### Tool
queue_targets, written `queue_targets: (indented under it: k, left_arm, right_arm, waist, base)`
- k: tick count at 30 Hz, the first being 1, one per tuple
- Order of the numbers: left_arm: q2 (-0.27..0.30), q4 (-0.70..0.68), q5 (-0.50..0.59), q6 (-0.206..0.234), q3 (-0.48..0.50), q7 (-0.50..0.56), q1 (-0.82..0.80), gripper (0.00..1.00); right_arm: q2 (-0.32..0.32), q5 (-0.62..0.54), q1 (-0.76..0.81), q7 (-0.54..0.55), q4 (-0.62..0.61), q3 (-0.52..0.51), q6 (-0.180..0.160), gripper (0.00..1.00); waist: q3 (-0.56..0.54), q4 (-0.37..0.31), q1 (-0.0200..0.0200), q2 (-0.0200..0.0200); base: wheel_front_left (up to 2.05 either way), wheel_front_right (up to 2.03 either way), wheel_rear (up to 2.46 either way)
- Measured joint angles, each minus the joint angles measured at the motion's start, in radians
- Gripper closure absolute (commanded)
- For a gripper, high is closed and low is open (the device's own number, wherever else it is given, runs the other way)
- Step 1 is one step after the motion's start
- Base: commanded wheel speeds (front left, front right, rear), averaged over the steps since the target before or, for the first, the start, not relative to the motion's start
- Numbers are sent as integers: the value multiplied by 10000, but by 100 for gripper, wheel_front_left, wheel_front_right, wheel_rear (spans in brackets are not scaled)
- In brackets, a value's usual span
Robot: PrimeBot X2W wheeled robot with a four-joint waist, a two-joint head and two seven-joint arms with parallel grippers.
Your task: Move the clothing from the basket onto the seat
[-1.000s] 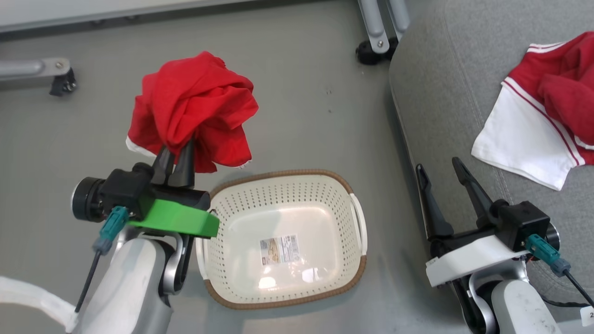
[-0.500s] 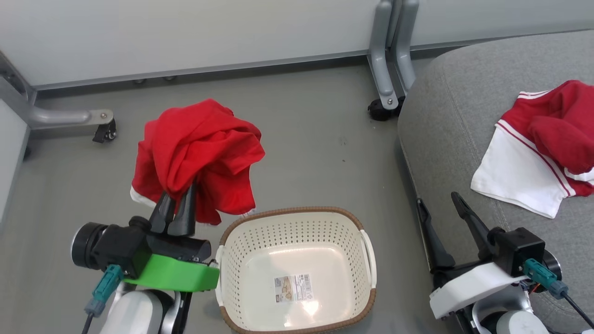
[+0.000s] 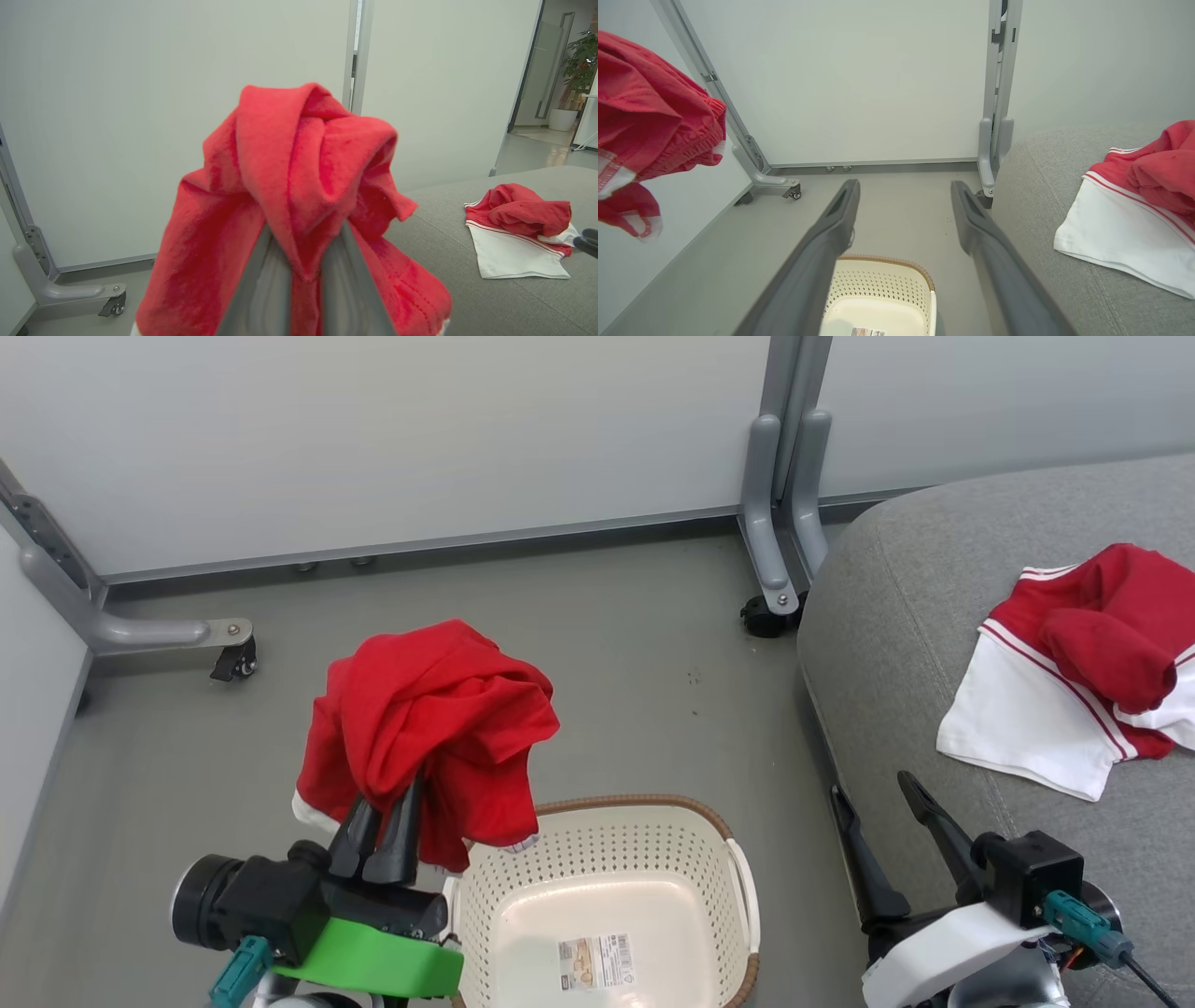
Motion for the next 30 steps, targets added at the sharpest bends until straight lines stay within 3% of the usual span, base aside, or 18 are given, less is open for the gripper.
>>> queue_targets:
  k: [30]
  left_arm:
    - [71,-96,-155,98,-382,205,210,100]
  right_arm:
    - [-2,228,79,71,96,313,0,0]
  waist:
    - [-171,49,0,0]
  base:
    - [0,0,0]
